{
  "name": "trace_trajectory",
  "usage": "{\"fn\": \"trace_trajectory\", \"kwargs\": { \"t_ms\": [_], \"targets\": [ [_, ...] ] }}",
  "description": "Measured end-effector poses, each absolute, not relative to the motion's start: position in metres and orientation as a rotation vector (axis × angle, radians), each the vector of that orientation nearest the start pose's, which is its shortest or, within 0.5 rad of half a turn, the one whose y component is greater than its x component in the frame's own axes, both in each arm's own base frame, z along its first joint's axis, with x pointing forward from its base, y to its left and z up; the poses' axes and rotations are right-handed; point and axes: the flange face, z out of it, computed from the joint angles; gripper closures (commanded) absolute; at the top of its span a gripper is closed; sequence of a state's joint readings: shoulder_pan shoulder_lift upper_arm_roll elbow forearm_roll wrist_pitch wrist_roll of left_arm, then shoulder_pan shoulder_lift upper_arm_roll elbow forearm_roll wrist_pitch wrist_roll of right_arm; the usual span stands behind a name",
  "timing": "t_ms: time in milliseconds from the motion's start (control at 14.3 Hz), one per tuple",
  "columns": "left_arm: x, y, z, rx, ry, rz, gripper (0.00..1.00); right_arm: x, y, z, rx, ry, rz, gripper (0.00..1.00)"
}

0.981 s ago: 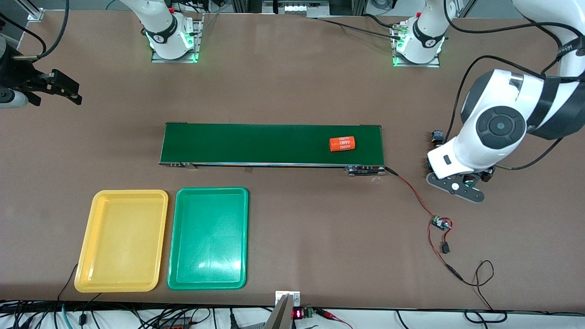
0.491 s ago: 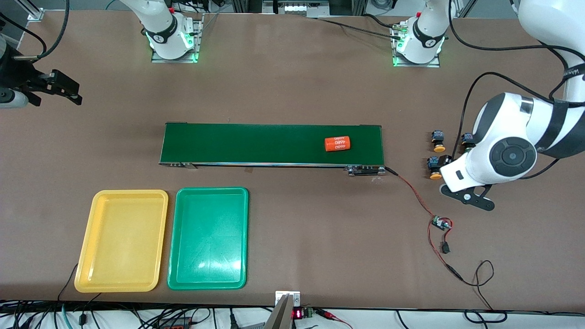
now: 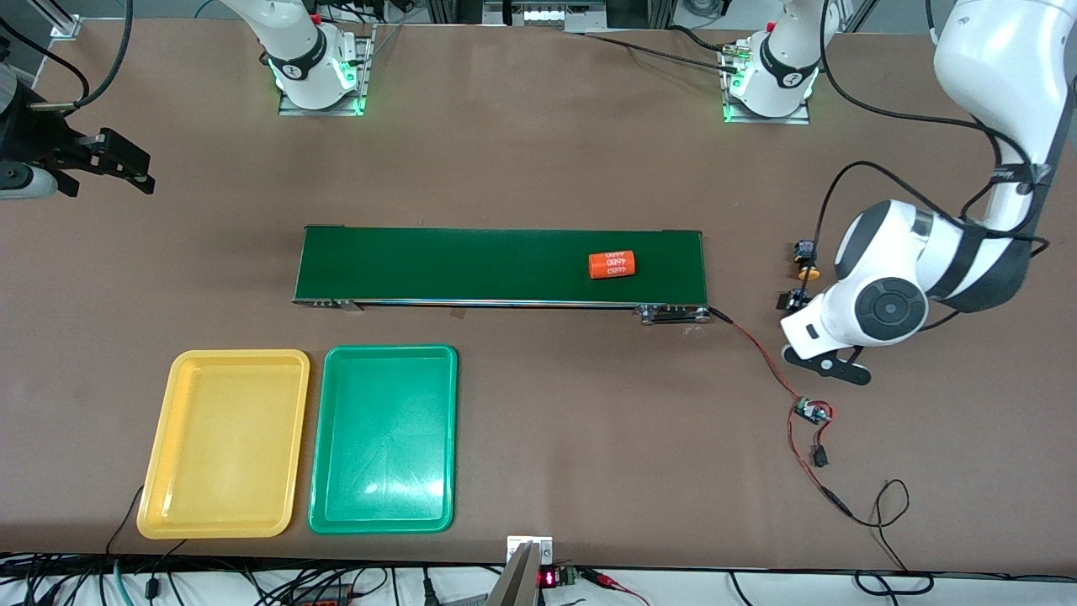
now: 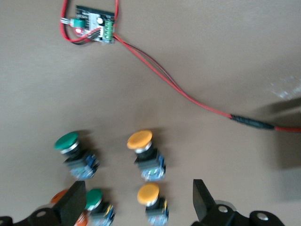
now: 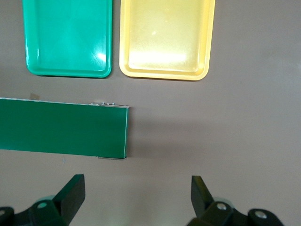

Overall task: Sort buttons by color to trays
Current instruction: 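Grasp the yellow-cap button with the left gripper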

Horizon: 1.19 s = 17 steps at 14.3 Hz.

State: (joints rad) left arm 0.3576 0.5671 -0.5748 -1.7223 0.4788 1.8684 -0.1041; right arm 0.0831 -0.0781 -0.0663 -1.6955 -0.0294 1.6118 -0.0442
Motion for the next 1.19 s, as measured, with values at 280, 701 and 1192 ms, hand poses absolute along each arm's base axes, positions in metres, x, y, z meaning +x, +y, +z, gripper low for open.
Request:
{"fn": "trace_trajectory", "kwargs": {
  "t_ms": [280,701,1192],
  "targets": [
    [0.601,-0.037,0.224,-2.996,0.365,0.346,0.01,0.533,0.006,0.612,-3.164,-0.104,0.005,0.0],
    [0.554,-0.049,0.175,-3.074,0.117,0.283,0.07,0.533,0.01,0.611,-3.164,-0.114,0.007,0.0],
    [0.557,-0.044,0.196,-3.041,0.1,0.252,0.06,0.534,0.01,0.61,-3.164,-0.115,0.008,0.0]
  ]
}}
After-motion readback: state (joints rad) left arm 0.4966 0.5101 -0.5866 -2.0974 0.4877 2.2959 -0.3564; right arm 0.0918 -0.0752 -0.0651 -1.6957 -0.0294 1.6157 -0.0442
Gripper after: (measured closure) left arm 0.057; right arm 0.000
